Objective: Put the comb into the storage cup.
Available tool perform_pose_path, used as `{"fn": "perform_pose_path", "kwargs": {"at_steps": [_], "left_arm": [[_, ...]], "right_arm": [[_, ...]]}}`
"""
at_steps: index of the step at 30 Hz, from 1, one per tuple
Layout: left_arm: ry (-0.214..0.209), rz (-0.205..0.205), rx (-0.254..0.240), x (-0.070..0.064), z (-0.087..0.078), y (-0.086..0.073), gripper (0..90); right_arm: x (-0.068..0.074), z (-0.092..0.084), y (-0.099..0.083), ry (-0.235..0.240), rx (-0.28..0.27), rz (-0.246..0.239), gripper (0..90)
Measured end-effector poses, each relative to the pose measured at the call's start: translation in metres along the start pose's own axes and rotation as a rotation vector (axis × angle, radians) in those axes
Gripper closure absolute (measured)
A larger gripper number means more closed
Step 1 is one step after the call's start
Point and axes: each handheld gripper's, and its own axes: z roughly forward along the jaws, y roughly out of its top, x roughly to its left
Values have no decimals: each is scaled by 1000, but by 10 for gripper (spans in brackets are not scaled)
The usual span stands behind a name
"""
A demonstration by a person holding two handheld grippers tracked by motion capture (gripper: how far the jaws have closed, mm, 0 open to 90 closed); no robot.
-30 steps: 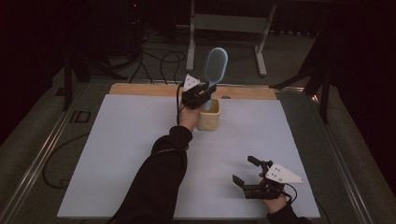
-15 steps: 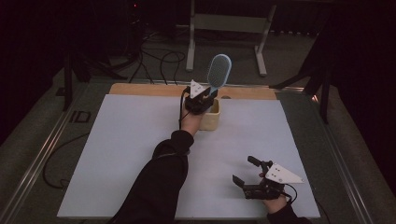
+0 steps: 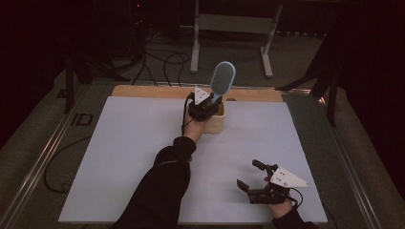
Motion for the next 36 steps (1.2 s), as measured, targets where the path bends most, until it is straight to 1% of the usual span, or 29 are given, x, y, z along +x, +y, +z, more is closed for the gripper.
{"fn": "perform_pose_path", "kwargs": {"at_steps": [1, 2, 3, 4, 5, 6, 7, 8, 9, 10, 12, 14, 17, 21, 22, 23, 27, 28, 29, 31, 34, 36], "left_arm": [[0, 0, 0, 0, 0, 0, 477], [-13, -11, -9, -1, -2, 2, 384], [-18, -18, -14, -2, -3, 3, 355], [-42, -14, -15, -1, -4, 4, 309], [-71, -9, -21, -1, -5, 4, 212], [-71, -9, -21, -1, -5, 4, 161], [-80, 8, -13, -2, -7, 6, 157], [-92, 16, -14, -2, -8, 7, 134], [-91, 17, -20, -3, -9, 7, 98], [-106, 15, -19, -2, -10, 8, 81], [-114, 27, -6, -2, -10, 8, 44], [-122, 30, 2, -2, -10, 9, 19], [-129, 34, 15, -2, -10, 10, 12], [-138, 28, 37, -1, -11, 10, 10], [-143, 31, 39, -1, -11, 10, 10], [-158, 24, 48, 0, -11, 11, 10], [-172, 29, 64, 1, -12, 12, 7], [-183, 27, 70, 2, -12, 12, 7], [-184, 28, 81, 2, -12, 13, 7], [-197, 30, 94, 4, -13, 14, 6], [-201, 29, 98, 5, -15, 15, 2], [-211, 36, 105, 7, -18, 17, 2]], "right_arm": [[0, 0, 0, 0, 0, 0, 88], [0, 0, 0, 0, 1, 1, 88], [0, 0, 0, 0, 1, 1, 88], [0, 0, 0, 0, 1, 1, 88], [0, 0, 0, -1, 3, 0, 88], [0, 0, 0, -1, 3, -2, 88], [0, 0, 0, 0, 1, -4, 88], [0, 0, 0, 0, 1, -6, 88], [0, 0, 0, 1, 1, -5, 88], [0, 1, 0, 2, 1, -5, 88], [1, 1, 0, 0, 1, -3, 88], [1, 1, 0, 0, 2, -4, 88], [0, 1, 0, 0, 2, -6, 88], [0, 1, 0, -3, 2, -7, 88], [0, 1, 0, -3, 3, -5, 88], [0, 1, 0, -2, 3, -2, 88], [1, 0, -1, -3, 7, 1, 88], [0, 0, -1, -4, 9, 0, 88], [0, 0, -1, -5, 10, 0, 88], [0, 0, -1, -6, 9, 0, 88], [0, 0, -1, -8, 7, 1, 88], [0, 0, -1, -8, 9, 0, 88]]}}
